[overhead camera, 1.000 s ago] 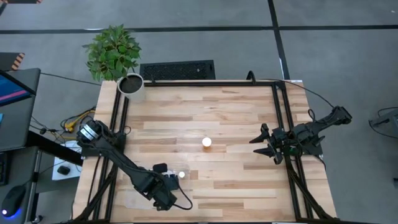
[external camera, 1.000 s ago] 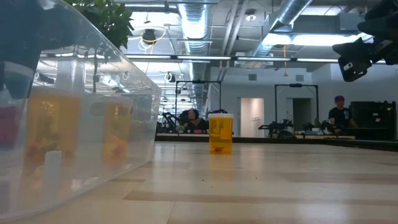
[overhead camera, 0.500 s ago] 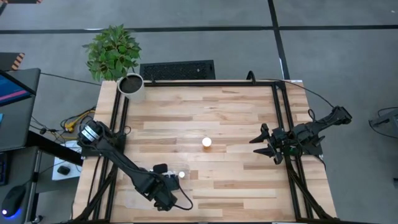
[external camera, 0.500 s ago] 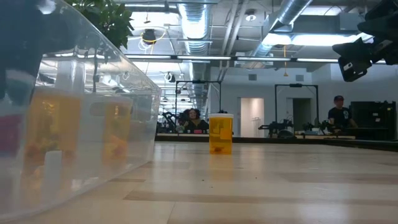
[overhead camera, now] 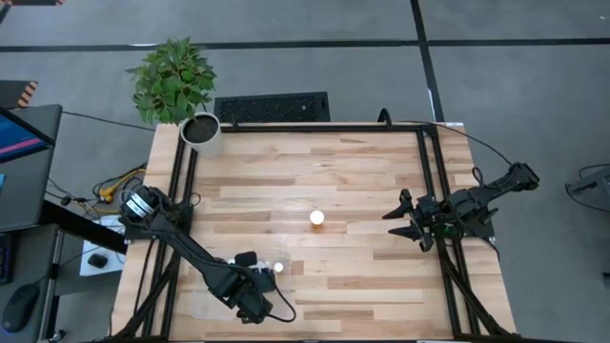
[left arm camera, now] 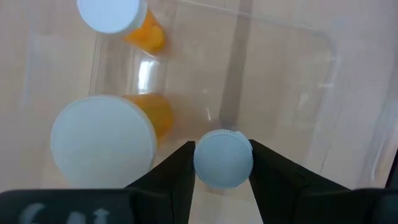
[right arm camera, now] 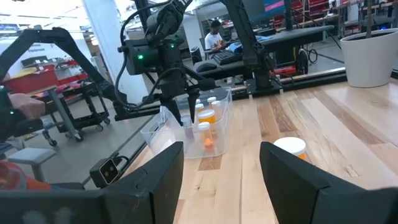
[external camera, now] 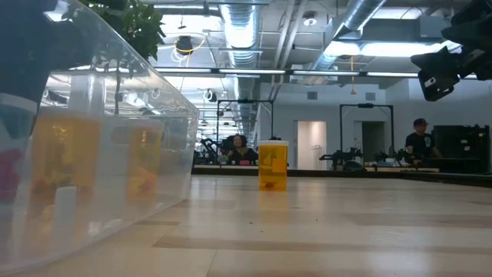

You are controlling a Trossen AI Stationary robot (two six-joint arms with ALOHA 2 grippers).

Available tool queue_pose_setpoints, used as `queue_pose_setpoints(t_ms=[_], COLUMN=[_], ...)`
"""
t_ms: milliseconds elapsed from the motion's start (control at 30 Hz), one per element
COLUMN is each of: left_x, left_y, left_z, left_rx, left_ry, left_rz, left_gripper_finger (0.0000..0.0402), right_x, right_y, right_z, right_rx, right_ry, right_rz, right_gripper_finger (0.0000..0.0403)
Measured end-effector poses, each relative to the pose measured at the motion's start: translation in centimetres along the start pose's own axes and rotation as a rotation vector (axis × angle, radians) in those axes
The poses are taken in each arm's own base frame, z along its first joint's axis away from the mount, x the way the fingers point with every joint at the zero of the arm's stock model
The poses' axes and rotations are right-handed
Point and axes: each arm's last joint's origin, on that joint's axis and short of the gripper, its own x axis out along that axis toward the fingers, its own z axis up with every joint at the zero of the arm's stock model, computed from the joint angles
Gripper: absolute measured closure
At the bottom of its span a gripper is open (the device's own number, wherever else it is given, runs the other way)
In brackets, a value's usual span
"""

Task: Pick and place medicine bottles into bin by pill shape (circle, oval)
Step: Put the small blue capsule bottle into the right transparent bin, then put the large orange capsule bottle into the right transparent bin

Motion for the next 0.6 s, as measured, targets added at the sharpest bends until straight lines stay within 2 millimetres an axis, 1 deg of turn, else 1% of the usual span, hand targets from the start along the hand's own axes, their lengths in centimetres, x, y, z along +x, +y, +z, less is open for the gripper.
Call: queue_pose_setpoints(t_ms=[133,433,600], left_x=[0.00,0.00,-0.06], left_y=[0.00,0.00,0.01], left_z=[0.00,0.00,0.04], left_rx=[0.000,0.001,0.003], left_ry=[0.000,-0.001,-0.008], left_rz=[-0.001,0.001,0.001], left_gripper_finger=[0.0251,0.0181,0.0155], right_x=[0.00,0.00,0.00], right_y=[0.00,0.00,0.00], right_z=[0.00,-0.01,0.00], right_rx=[0.000,0.000,0.000], right_ry=[0.000,0.000,0.000], right_rz=[0.000,0.000,0.000], right_gripper_finger=[0.0177,0.0177,0.0177])
